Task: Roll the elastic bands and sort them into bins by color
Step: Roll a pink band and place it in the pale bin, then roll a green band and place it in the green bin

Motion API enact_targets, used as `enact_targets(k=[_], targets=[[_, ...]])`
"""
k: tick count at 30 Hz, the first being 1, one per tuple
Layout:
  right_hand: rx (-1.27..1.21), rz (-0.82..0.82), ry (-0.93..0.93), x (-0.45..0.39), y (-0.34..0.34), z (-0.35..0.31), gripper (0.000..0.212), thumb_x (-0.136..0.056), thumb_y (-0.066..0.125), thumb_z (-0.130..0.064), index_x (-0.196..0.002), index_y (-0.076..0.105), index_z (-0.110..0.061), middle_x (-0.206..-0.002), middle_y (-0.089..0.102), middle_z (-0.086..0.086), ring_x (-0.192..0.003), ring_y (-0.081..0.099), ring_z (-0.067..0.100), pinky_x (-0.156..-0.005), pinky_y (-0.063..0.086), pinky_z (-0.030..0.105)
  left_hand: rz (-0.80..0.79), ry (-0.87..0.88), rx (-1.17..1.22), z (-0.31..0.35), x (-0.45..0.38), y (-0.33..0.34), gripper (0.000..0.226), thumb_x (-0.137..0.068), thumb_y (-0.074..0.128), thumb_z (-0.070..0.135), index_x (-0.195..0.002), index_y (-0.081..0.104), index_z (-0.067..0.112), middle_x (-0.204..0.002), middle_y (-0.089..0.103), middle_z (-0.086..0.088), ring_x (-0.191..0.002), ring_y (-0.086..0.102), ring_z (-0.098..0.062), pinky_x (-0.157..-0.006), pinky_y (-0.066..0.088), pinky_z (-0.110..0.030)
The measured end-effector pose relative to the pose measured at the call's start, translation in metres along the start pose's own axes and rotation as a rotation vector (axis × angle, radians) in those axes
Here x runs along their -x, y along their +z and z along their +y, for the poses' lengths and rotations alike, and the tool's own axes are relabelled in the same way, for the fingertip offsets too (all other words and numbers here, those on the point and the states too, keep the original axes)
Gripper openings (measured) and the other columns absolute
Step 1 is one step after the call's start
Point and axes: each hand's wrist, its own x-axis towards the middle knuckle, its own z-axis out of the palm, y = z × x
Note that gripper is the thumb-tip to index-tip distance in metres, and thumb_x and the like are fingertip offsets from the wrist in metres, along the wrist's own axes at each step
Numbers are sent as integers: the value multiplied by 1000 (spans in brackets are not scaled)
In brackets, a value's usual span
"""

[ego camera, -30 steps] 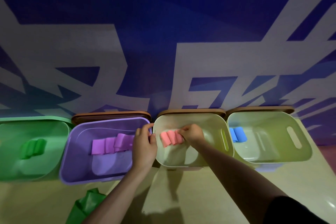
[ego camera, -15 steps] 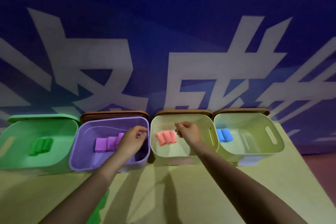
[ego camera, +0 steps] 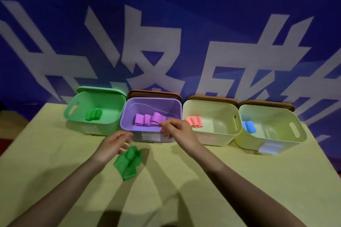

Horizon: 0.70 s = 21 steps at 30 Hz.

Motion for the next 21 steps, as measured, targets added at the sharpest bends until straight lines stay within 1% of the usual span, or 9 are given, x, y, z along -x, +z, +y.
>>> enact_targets(k=[3,5,8,11,14,16,18,19,21], targets=[[125,-140,-8,14,28,14,18,-94,55,-9,-85,71,-6,-71,66,-7,-58,56,-2,-60,44,13,3,-100,-53,-30,8,-24,23,-100,43,12,-89,62,18,-84,59,-7,-64,51,-16,-54,38,-22],[184,-206,30,21,43,29,18,-93,56,-12,-83,70,-16,-72,66,-7,-60,57,0,-61,44,13,-15,-125,-112,-49,14,-38,22,-100,43,11,-91,63,15,-83,57,-6,-64,50,-15,-54,38,-21],[242,-230,125,23,63,56,18,-92,55,-12,-90,73,-8,-72,67,-5,-59,57,-1,-59,44,15,-46,-153,-173,-75,21,-53,19,-99,45,11,-100,64,11,-84,59,-4,-67,52,-14,-56,40,-21],[289,-225,209,20,86,78,18,-92,56,-16,-84,72,-13,-70,66,-6,-60,57,2,-61,46,20,-61,-198,-208,-97,16,-61,20,-97,46,8,-95,64,15,-84,59,-3,-67,51,-13,-55,40,-20],[359,-191,289,12,106,96,20,-90,56,-22,-75,70,-19,-70,65,-5,-68,60,10,-72,50,32,-83,-215,-227,-112,3,-60,20,-95,48,6,-88,63,18,-80,58,-4,-65,49,-13,-53,38,-21],[442,-173,346,4,114,111,23,-90,51,-23,-83,72,-15,-83,70,2,-82,64,20,-80,51,36,-122,-205,-243,-118,-7,-55,20,-94,49,8,-84,62,21,-78,57,-4,-64,49,-14,-53,37,-22],[546,-172,404,-1,120,123,27,-93,47,-23,-97,72,-13,-102,70,6,-97,63,23,-85,49,31,-160,-203,-255,-123,-17,-48,20,-95,48,10,-85,60,22,-78,57,-3,-64,48,-13,-52,36,-22],[579,-161,432,-2,122,128,28,-94,46,-23,-102,71,-12,-108,69,7,-101,62,23,-85,48,29,-181,-210,-263,-126,-22,-44,19,-96,46,11,-87,60,21,-79,57,-3,-64,48,-13,-52,37,-22],[576,-96,507,-2,127,133,28,-96,47,-24,-105,69,-9,-111,68,8,-102,61,23,-85,47,28,-225,-223,-284,-132,-31,-36,19,-98,42,13,-95,59,20,-81,58,-2,-66,49,-12,-53,38,-21]])
